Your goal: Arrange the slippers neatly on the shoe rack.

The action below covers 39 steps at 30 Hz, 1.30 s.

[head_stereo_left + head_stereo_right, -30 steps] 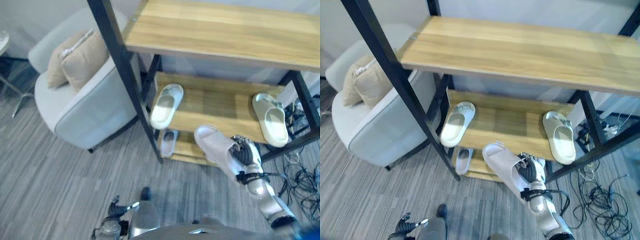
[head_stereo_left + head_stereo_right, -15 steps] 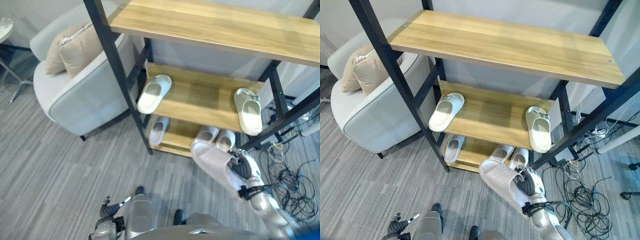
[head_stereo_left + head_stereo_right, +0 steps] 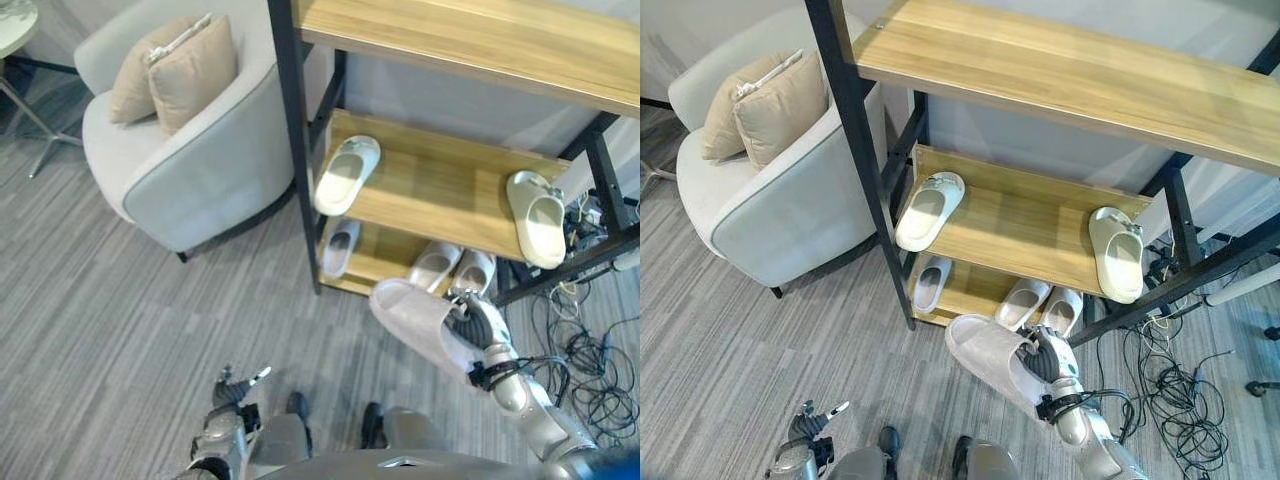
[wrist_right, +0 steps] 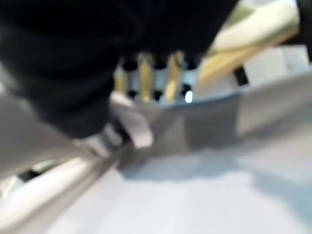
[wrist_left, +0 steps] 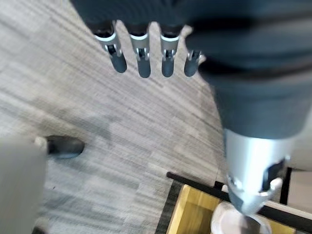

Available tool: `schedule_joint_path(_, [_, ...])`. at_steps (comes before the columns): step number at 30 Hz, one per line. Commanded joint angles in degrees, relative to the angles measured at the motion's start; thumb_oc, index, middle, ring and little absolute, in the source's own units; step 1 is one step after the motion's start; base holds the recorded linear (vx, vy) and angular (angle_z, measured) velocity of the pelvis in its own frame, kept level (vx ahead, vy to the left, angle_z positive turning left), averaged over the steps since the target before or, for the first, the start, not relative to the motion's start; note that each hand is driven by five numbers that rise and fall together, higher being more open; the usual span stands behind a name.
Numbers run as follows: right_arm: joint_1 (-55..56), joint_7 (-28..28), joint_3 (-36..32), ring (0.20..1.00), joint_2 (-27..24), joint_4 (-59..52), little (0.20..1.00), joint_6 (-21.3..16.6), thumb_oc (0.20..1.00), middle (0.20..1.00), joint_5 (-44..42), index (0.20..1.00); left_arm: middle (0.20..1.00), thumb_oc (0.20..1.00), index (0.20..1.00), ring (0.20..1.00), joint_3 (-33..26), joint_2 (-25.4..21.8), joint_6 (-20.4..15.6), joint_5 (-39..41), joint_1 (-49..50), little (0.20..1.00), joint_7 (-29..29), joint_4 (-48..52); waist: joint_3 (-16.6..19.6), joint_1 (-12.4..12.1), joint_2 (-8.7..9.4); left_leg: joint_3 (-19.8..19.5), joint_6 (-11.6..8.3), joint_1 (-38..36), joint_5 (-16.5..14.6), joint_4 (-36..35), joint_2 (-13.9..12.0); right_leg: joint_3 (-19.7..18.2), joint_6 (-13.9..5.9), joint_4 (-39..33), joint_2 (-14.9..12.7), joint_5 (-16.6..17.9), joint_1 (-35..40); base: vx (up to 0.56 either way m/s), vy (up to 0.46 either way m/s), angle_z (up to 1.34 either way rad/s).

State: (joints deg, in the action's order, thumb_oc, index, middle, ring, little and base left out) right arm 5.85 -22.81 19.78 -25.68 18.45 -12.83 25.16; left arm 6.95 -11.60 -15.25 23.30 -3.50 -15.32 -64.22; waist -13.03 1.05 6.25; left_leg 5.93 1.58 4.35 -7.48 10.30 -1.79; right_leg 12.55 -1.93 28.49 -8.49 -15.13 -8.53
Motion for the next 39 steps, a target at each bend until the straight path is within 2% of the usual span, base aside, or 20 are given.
schedule_joint_path(1, [0.62, -0.25, 0.61, 0.2, -1.51, -5.44, 0.2, -1.9, 0.2, 0.2, 0.34, 0.2, 1.0, 1.0, 1.0, 1.0, 0.22, -0.24, -2.14, -1.78, -1.22, 1.0, -0.18, 4.5, 0.37, -0.03, 0.15, -0.41, -1.09, 5.05, -3.06, 7.79, -2.49, -3.18, -5.69, -8.85, -5.6, 10.61, 2.86, 0.07, -0.116, 0.35])
schedule_joint_path(6, [-1.45, 0.26, 2.64, 0.2, -1.47, -3.49, 0.2, -1.23, 0.2, 0.2, 0.67, 0.2, 1.0, 1.0, 1.0, 1.0, 0.32, -1.91, -3.74, 1.6, -2.84, 1.0, -0.64, 9.64, -0.19, -0.18, 0.79, -1.78, -1.69, 8.07, -4.34, 10.9, -3.34, -4.98, -6.89, -16.1, -9.54, 16.61, 0.62, 0.0, -0.13, 0.11])
schedule_joint_path(7, [-1.47, 0.25, 2.66, 0.2, -1.47, -3.46, 0.2, -1.23, 0.2, 0.2, 0.67, 0.2, 1.0, 1.0, 1.0, 1.0, 0.32, -1.91, -3.72, 1.62, -2.81, 1.0, -0.63, 9.67, -0.32, -0.25, 0.56, -1.84, -1.73, 8.19, -4.89, 11.58, -3.63, -4.97, -6.88, -15.96, -9.29, 16.44, 0.74, -0.04, -0.079, -0.14])
schedule_joint_path(9, [-2.7, 0.25, 3.21, 0.2, -1.67, -2.95, 0.2, -1.04, 0.2, 0.2, 0.41, 0.2, 1.0, 1.0, 1.0, 1.0, 0.18, -2.3, -4.64, 4.81, -4.05, 1.0, -0.62, 11.3, -1.91, 0.07, 1.13, -2.31, -1.94, 10.2, -5.7, 15.07, -3.65, -6.11, -7.57, -15.27, -9.58, 18.73, -2.37, -0.06, -0.085, -0.05])
schedule_joint_path(10, [-2.77, 0.23, 3.25, 0.2, -1.89, -3.41, 0.2, -1.01, 0.2, 0.2, 0.15, 0.2, 1.0, 1.0, 1.0, 1.0, -0.06, -2.56, -5.01, 6.05, -4.72, 1.0, -0.8, 12.37, -2.69, 0.42, 1.45, -2.89, -2.07, 11.77, -6.36, 17.63, -3.74, -6.79, -7.86, -14.62, -9.22, 18.75, -3.04, -0.12, -0.157, 0.02])
schedule_joint_path(11, [-3.44, 0.18, 3.71, 0.2, -2.29, -3.86, 0.2, -1.16, 0.2, 0.2, -0.48, 0.2, 1.0, 1.0, 1.0, 1.0, -0.84, -2.71, -6.01, 9.46, -6.92, 1.0, -1.12, 13.21, -3.97, 0.56, 2.31, -3.9, -2.71, 15.2, -7.81, 22.06, -3.57, -7.8, -7.94, -14.34, -8.34, 16.39, -3.19, -0.17, -0.156, 0.09])
schedule_joint_path(14, [-5.94, -0.81, 5.15, 0.2, -3.36, -2.76, 0.2, -0.71, 0.2, 0.2, -0.28, 0.2, 1.0, 1.0, 1.0, 1.0, -1.81, -2.36, -7.27, 13.22, -10.02, 1.0, -2.36, 13.29, -6.21, 1.0, 2.17, -5.12, -3.47, 20.74, -8.11, 27.31, -4.86, -8.61, -7.63, -6.99, -7.2, 13.76, -9.5, -0.15, -0.101, 0.24])
schedule_joint_path(16, [-6.58, -1.15, 5.6, 0.2, -3.5, -2.73, 0.2, -0.53, 0.2, 0.2, -0.42, 0.2, 1.0, 1.0, 1.0, 1.0, -2.16, -2.05, -7.85, 14.54, -11.07, 1.0, -2.87, 13.35, -6.46, 1.21, 2.2, -5.66, -3.71, 22.95, -8.1, 28.8, -5.32, -8.48, -7.39, -4.64, -6.89, 12.73, -11.65, -0.05, -0.073, 0.16])
schedule_joint_path(17, [-7.16, -1.82, 6.16, 0.2, -4.31, -3.02, 0.2, -0.09, 0.2, 0.2, 0.29, 0.2, 1.0, 1.0, 1.0, 1.0, -2.15, -1.52, -8.7, 16.59, -12.19, 1.0, -3.39, 13.98, -6.95, 1.17, 2.05, -7.33, -4.17, 25.3, -10.1, 31.64, -6.03, -8.64, -7.15, 0.3, -6.25, 8.74, -14.49, 0.01, -0.081, 0.21])
schedule_joint_path(20, [-7.92, -2.87, 6.76, 0.2, -4.63, -2.86, 0.2, 0.21, 0.2, 0.2, 1.18, 0.2, 1.0, 1.0, 1.0, 1.0, -2.51, -0.86, -9.52, 18.42, -12.95, 1.0, -3.75, 15.09, -6.79, 1.45, 1.98, -8.64, -4.34, 29.57, -10.48, 34.44, -6.01, -8.18, -6.8, 4.24, -6.34, 6.73, -18.15, -0.05, -0.064, 0.5])
schedule_joint_path(25, [-13.35, -7.56, 7.37, 0.2, -2.25, -1.7, 0.2, 1.61, 0.2, 0.2, 0.59, 0.2, 1.0, 1.0, 1.0, 1.0, -4.39, -0.4, -11.26, 24.43, -16.08, 1.0, -5.72, 16.24, -7.66, 1.38, 1.67, -10.69, -4.08, 44.25, -12.73, 45.1, -5.17, -9.27, -4.9, 19.42, -6.83, 0.63, -33.98, -0.13, 0.002, 0.15])
schedule_joint_path(26, [-14.68, -8.51, 7.33, 0.2, -2.02, -1.31, 0.2, 1.96, 0.2, 0.2, 0.79, 0.2, 1.0, 1.0, 1.0, 1.0, -4.58, -0.73, -11.52, 24.39, -16.75, 1.0, -6.45, 16.27, -7.78, 1.29, 1.52, -10.97, -4.12, 47.24, -13.29, 47.59, -4.84, -9.53, -4.5, 22.25, -6.64, -0.3, -37.02, -0.1, 0.025, 0.12])
schedule_joint_path(27, [-17.34, -10.16, 6.63, 0.2, -1.98, -1.63, 0.2, 2.08, 0.2, 0.2, -0.14, 0.2, 1.0, 1.0, 1.0, 1.0, -4.77, -1.06, -11.0, 24.09, -17.85, 1.0, -7.07, 16.22, -7.24, 1.39, 0.99, -11.84, -3.76, 53.14, -14.48, 52.39, -4.83, -10.67, -3.63, 27.45, -6.65, -2.4, -43.29, -0.08, 0.023, 0.06])
schedule_joint_path(29, [-18.41, -11.53, 5.51, 0.2, -1.88, -1.9, 0.2, 2.11, 0.2, 0.2, -0.95, 0.2, 1.0, 1.0, 1.0, 1.0, -4.83, -2.07, -10.98, 23.45, -18.46, 1.0, -7.69, 15.97, -7.24, 1.46, 0.71, -12.46, -3.53, 56.5, -15.29, 55.19, -4.78, -11.33, -2.95, 31.18, -6.7, -3.76, -47.03, -0.05, 0.015, 0.07])
schedule_joint_path(30, [-20.2, -12.91, 3.64, 0.2, -2.04, -3.73, 0.2, 1.95, 0.2, 0.2, -2.57, 0.2, 1.0, 1.0, 1.0, 1.0, -4.67, -2.91, -10.39, 22.33, -19.32, 1.0, -8.28, 16.83, -6.95, 1.52, 0.02, -13.41, -2.87, 62.62, -17.02, 61.07, -4.76, -12.75, -1.83, 37.82, -6.7, -6.55, -53.65, -0.03, 0.007, 0.06])
schedule_joint_path(31, [-20.22, -12.87, 3.59, 0.2, -2.08, -3.79, 0.2, 1.99, 0.2, 0.2, -2.61, 0.2, 1.0, 1.0, 1.0, 1.0, -4.67, -2.89, -10.36, 22.29, -19.38, 1.0, -8.33, 16.85, -6.65, 1.52, 0.02, -13.43, -2.89, 63.27, -17.24, 61.57, -4.77, -12.89, -1.84, 38.36, -6.69, -6.81, -54.34, -0.01, 0.015, 0.06])
schedule_joint_path(36, [-23.22, -16.55, -3.44, 0.2, -2.77, -7.37, 0.2, 1.41, 0.2, 0.2, -7.13, 0.2, 1.0, 1.0, 1.0, 1.0, -4.57, -6.52, -10.55, 18.8, -19.8, 1.0, -11.76, 21.36, -6.46, 1.77, -1.84, -15.02, -2.12, 76.56, -21.29, 76.52, -3.78, -16.34, 0.38, 55.29, -6.02, -12.37, -69.23, 0.05, -0.009, 0.0])
schedule_joint_path(37, [-23.28, -16.52, -3.52, 0.2, -2.78, -7.36, 0.2, 1.39, 0.2, 0.2, -7.2, 0.2, 1.0, 1.0, 1.0, 1.0, -4.53, -6.5, -10.49, 18.66, -19.86, 1.0, -11.95, 21.48, -6.09, 1.76, -1.8, -15.06, -2.18, 77.43, -21.63, 77.25, -3.74, -16.55, 0.34, 56.08, -6.03, -12.75, -70.16, 0.12, -0.028, -0.09])
schedule_joint_path(38, [-25.31, -17.47, -5.53, 0.2, -2.87, -8.67, 0.2, 0.33, 0.2, 0.2, -9.7, 0.2, 1.0, 1.0, 1.0, 1.0, -5.07, -7.38, -10.47, 18.92, -20.31, 1.0, -12.52, 22.7, -6.42, 1.62, -2.26, -15.34, -1.98, 81.61, -22.97, 83.12, -3.63, -17.7, 0.9, 62.22, -5.28, -14.47, -74.96, 0.11, -0.032, -0.06])
schedule_joint_path(39, [-25.74, -18.04, -6.68, 0.2, -3.0, -10.14, 0.2, -0.05, 0.2, 0.2, -9.83, 0.2, 1.0, 1.0, 1.0, 1.0, -5.63, -7.91, -10.99, 19.54, -20.24, 1.0, -12.93, 23.89, -6.82, 1.68, -2.48, -15.41, -1.93, 83.35, -23.47, 85.25, -3.66, -18.11, 1.19, 64.49, -5.08, -15.11, -76.72, 0.14, -0.057, 0.0])
